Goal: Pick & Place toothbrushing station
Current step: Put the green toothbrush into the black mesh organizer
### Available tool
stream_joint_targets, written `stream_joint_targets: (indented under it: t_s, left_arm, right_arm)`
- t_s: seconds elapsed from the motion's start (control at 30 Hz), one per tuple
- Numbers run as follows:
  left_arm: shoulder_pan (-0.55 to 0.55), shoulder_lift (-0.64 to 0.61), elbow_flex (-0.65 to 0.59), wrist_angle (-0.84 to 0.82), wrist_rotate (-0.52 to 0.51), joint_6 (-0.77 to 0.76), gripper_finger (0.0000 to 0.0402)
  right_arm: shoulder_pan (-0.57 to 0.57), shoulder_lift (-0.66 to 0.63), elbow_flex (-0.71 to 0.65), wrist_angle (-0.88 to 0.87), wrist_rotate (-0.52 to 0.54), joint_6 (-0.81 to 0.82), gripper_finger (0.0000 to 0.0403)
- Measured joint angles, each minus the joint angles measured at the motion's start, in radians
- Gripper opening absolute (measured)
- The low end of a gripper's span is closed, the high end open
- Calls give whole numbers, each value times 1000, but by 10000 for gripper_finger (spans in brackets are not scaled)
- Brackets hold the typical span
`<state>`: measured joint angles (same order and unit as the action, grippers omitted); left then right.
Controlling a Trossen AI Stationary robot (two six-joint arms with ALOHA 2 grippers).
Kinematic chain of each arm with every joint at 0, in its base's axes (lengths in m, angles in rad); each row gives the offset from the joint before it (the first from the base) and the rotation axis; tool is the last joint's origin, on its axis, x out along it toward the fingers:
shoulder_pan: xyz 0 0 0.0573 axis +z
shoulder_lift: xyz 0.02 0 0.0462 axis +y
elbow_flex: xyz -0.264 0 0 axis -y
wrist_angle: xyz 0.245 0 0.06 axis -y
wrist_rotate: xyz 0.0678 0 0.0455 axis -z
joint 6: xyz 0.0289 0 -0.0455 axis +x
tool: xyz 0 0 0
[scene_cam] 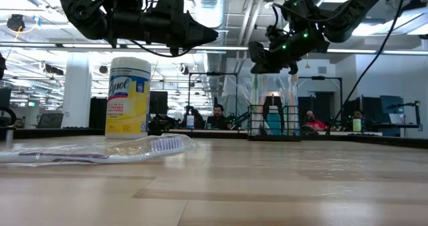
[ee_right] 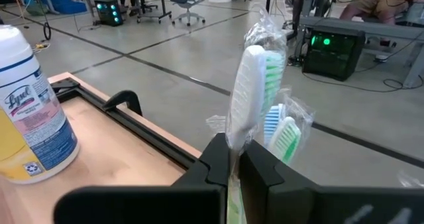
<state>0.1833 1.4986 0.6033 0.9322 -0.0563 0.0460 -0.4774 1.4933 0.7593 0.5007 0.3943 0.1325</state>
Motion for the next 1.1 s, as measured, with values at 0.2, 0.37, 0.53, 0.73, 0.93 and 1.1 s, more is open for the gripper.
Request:
stream_joint_targets:
  t_s: [0.2, 0.37, 0.53, 0.73, 0.93, 1.1]
  left_arm:
    - [0, 0, 0, -1, 0, 0, 76]
    - [0, 0, 0, -1, -1, 1, 76]
    - [0, 0, 0, -1, -5, 2, 76]
    - [0, 0, 0, -2, -5, 2, 76]
    - [0, 0, 0, -6, -4, 2, 76]
    - [0, 0, 0, -16, -4, 0, 76]
  right_arm:
    - [-1, 1, 0, 0, 0, 0, 5]
    - [-3, 67, -1, 56, 0, 9, 5]
    - [-1, 175, 0, 126, -1, 19, 6]
    - [-3, 196, 0, 128, -2, 26, 7]
    - [2, 163, 2, 93, -5, 19, 36]
    - [7, 161, 0, 78, -5, 2, 64]
